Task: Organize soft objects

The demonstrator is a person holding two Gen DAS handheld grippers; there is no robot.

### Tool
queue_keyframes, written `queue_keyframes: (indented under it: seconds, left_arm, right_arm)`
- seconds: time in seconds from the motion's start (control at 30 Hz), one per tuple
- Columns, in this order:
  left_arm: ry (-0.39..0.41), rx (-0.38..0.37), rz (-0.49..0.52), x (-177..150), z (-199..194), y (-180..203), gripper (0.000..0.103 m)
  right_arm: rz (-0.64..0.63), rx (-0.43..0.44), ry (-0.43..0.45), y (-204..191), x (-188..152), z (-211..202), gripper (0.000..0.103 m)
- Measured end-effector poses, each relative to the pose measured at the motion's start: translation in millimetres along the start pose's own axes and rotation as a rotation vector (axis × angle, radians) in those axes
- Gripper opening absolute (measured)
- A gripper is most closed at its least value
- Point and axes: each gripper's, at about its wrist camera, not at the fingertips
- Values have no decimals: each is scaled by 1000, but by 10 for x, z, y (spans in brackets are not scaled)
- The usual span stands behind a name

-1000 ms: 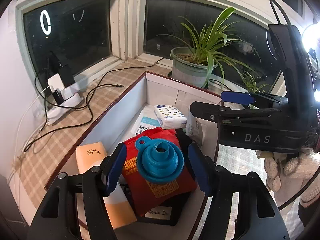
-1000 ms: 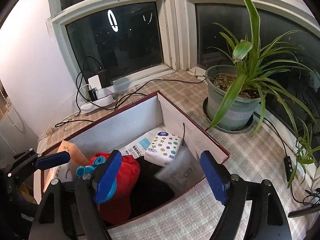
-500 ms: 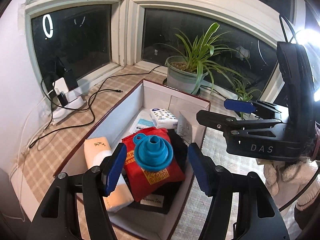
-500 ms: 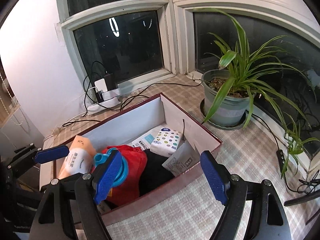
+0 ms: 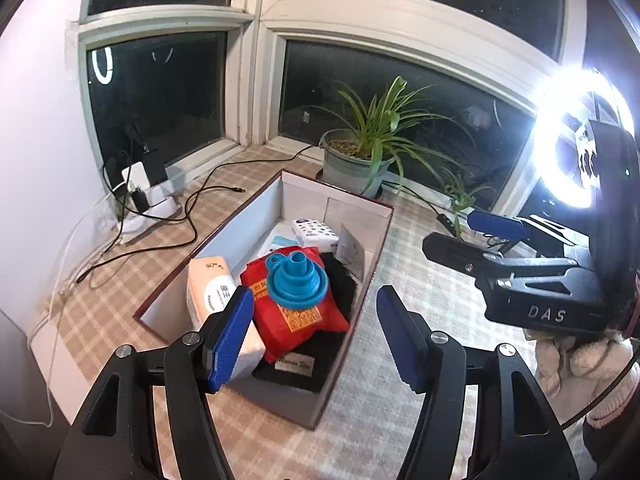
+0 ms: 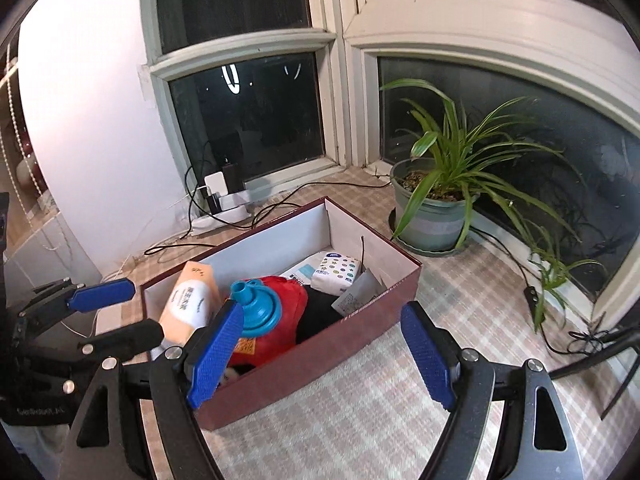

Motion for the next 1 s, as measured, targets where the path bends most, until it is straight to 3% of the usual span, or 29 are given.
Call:
queue_keyframes:
  seconds: [0.83,0.93,1.0]
  left_arm:
    - [54,16,9,-290,-819,118,64]
    - [55,15,18,-318,-860,162,73]
    - [57,11,22,-332,-880,191,73]
  right_arm:
    - [0,-36,79,-322,-563,-1004,85]
    - [16,-38,86,-307,-610,-1067,88]
    - [26,-42,88,-291,-642,-1101,88]
Point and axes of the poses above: each gripper's, at about its wrist camera, not at the fingertips, and z roughly the way its jaws point, y to its right, x to its top, and after that the axes turned 4 degrees about z, right-handed
